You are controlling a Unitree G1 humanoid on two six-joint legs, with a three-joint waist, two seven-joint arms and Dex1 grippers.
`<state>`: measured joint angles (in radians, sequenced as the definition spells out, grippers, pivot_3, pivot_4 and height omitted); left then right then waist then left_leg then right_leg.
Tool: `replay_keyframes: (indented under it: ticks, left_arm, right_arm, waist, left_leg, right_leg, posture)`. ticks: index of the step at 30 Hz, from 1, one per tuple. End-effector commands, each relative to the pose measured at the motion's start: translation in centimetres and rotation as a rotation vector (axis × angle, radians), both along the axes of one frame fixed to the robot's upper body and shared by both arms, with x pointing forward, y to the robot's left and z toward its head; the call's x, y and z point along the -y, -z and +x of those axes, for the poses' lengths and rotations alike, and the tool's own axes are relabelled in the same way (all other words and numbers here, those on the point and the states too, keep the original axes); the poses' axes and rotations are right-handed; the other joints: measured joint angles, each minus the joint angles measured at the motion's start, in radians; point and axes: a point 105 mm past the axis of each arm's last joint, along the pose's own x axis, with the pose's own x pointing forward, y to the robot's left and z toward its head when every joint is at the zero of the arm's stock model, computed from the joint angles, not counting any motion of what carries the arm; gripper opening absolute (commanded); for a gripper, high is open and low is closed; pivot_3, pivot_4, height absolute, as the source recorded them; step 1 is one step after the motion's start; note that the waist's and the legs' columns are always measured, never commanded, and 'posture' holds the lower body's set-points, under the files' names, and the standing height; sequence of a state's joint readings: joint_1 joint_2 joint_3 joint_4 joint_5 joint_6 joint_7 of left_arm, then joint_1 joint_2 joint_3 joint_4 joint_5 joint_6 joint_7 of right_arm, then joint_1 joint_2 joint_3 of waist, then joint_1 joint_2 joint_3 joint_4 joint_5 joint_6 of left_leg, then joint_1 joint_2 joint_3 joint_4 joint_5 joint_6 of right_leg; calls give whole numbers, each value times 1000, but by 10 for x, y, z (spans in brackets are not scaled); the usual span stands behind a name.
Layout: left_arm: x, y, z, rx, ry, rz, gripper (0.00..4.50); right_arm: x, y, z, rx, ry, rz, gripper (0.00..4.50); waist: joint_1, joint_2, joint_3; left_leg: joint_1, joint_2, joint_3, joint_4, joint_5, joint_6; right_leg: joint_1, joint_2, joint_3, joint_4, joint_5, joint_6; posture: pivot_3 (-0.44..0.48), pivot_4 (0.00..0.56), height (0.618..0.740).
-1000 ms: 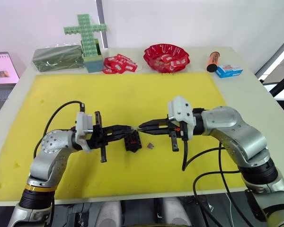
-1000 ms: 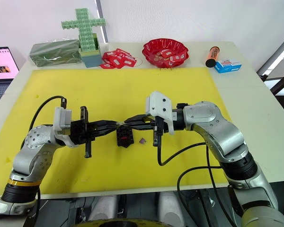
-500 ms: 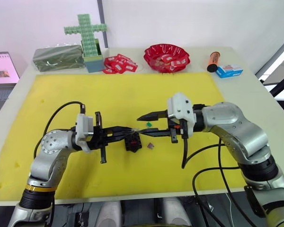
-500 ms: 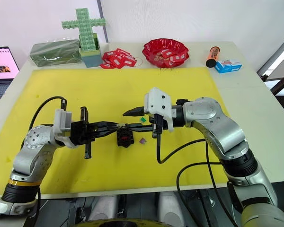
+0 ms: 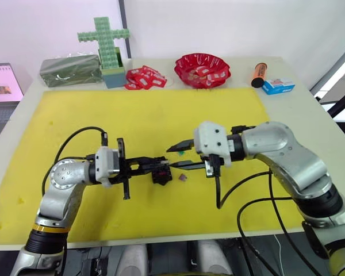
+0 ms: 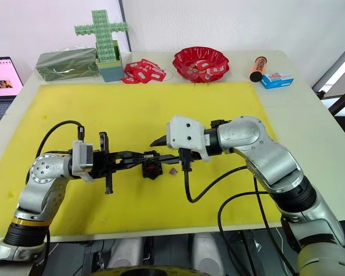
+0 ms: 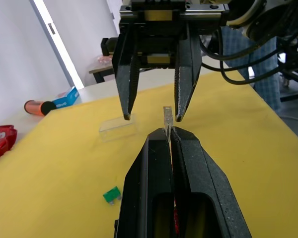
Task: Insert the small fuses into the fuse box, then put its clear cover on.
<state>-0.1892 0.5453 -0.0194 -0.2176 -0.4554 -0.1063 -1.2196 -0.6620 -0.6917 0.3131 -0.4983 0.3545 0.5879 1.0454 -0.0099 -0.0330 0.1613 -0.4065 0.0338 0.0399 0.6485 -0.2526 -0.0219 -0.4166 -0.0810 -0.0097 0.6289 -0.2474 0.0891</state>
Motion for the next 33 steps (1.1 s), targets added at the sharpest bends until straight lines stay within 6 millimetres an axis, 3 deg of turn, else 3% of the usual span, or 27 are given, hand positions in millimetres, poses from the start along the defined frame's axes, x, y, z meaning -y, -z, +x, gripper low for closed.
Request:
replay_keyframes:
  ticks: [1,19,23,25,33]
  left_arm:
    - [-1,-1,0,33,-6,13,0]
    - [3,1,-2,56,17,27,0]
    - [3,2,-2,49,13,31,0]
    - [3,3,-3,50,17,37,0]
    - [3,3,-5,57,20,33,0]
  right_arm:
    - [-3,-5,-5,76,-21,-12,1648]
    - [-2,3,-3,96,-16,-38,1648]
    - [-3,5,-5,82,-30,-39,759]
    - [-4,5,-6,82,-38,-36,23]
    - [-4,5,-6,75,-48,-38,23]
  waist:
    - [0,0,0]
    - [0,0,0]
    - [0,0,0]
    - [-1,0,0]
    - [0,0,0]
  left_leg:
    - [0,0,0,0,0,0]
    - [0,0,0,0,0,0]
    - [0,0,0,0,0,0]
    - [0,0,0,0,0,0]
    - [0,0,0,0,0,0]
  right_leg:
    - [0,0,0,0,0,0]
    - [0,0,0,0,0,1]
    - [0,0,0,0,0,1]
    - [0,0,0,0,0,1]
    - [0,0,0,0,0,1]
  posture:
    - [0,150,740]
    - [0,150,740]
    - [0,150,740]
    - [0,150,740]
    - [0,150,740]
